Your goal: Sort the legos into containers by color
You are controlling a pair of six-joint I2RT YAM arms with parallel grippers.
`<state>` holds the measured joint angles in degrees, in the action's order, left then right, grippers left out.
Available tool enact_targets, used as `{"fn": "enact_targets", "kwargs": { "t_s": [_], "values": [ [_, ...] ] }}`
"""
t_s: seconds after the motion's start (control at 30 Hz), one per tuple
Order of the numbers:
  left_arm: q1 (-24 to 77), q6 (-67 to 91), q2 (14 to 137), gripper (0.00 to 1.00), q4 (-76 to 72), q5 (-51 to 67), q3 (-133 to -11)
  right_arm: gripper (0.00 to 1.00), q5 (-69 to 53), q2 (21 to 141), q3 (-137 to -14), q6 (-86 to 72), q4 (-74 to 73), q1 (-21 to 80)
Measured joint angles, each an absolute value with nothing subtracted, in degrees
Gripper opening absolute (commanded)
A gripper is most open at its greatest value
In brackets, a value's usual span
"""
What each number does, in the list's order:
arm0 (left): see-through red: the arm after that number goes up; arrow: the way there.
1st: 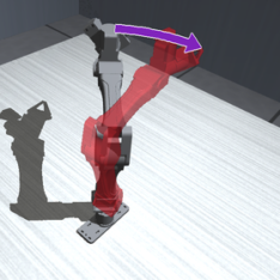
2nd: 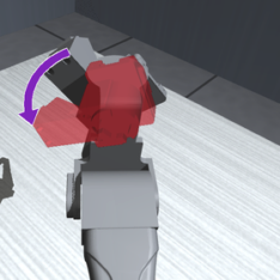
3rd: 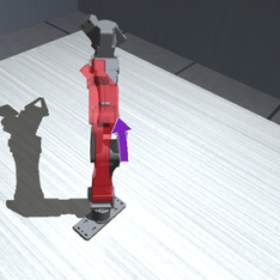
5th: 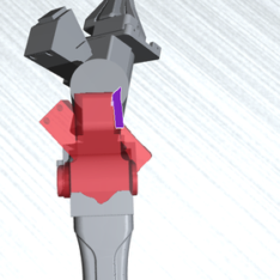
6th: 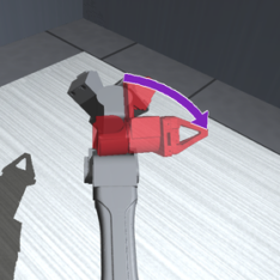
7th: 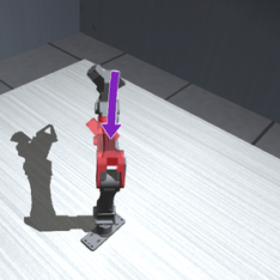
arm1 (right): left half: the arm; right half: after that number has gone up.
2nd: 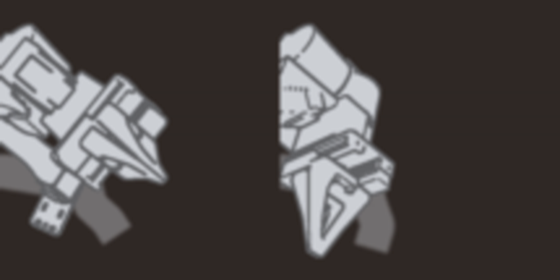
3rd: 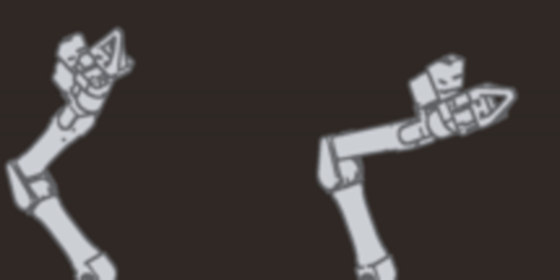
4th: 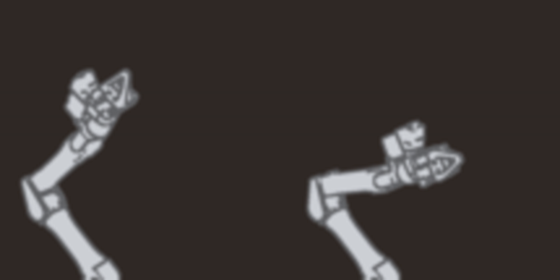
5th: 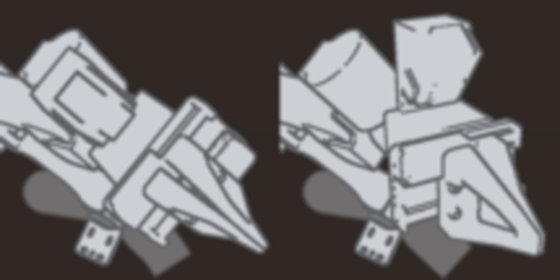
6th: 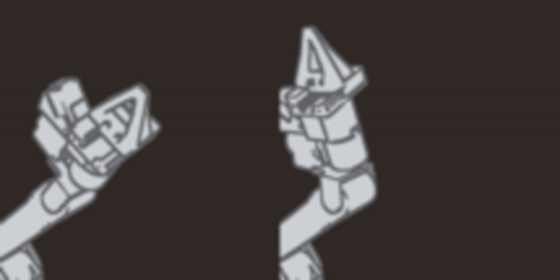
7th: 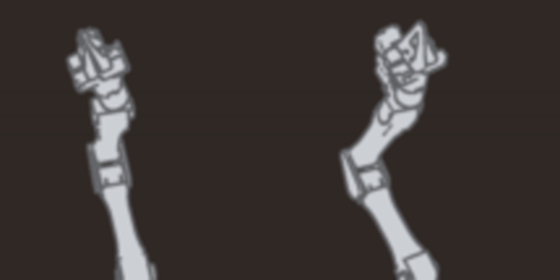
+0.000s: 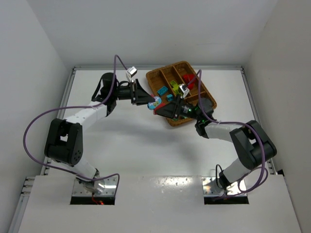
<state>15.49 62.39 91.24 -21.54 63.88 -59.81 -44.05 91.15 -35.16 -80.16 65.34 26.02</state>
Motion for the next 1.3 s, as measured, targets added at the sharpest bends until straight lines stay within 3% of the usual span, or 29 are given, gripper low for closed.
{"fn": "enact_targets", "kwargs": {
  "t_s": [0.1, 0.2, 0.5, 0.57, 0.7, 0.87, 1.13, 1.3],
  "values": [
    [15.49, 62.43, 90.65, 0.0, -21.54, 64.12, -59.81, 0.39, -44.18, 91.15, -35.33, -80.25, 65.04, 26.0],
    [15.49, 62.22, 90.17, 0.0, -21.91, 64.14, -59.81, 0.38, -44.23, 91.15, -35.57, -80.51, 64.86, 26.0],
    [15.49, 61.98, 90.11, 0.0, -21.5, 63.99, -59.81, 0.48, -44.21, 91.18, -36.36, -80.51, 64.14, 26.0],
    [15.49, 62.02, 90.08, 0.0, -21.54, 63.83, -59.81, 0.43, -44.29, 91.33, -36.62, -80.38, 63.94, 26.0],
    [15.44, 61.56, 89.93, 0.0, -21.69, 63.83, -59.81, 0.22, -44.38, 91.88, -36.8, -80.88, 63.61, 25.98],
    [15.42, 60.75, 89.73, 0.0, -21.52, 63.81, -59.81, 0.12, -44.38, 91.53, -36.88, -80.47, 62.41, 25.93],
    [15.25, 56.45, 89.73, 0.0, -13.17, 60.58, -61.36, 0.1, -34.02, 79.68, -43.77, -59.18, 23.18, 25.45],
    [15.31, 55.53, 89.71, 0.0, -11.09, 60.1, -62.7, 0.1, -25.74, 73.52, -45.19, -50.17, 8.12, 23.05]
  ]
}}
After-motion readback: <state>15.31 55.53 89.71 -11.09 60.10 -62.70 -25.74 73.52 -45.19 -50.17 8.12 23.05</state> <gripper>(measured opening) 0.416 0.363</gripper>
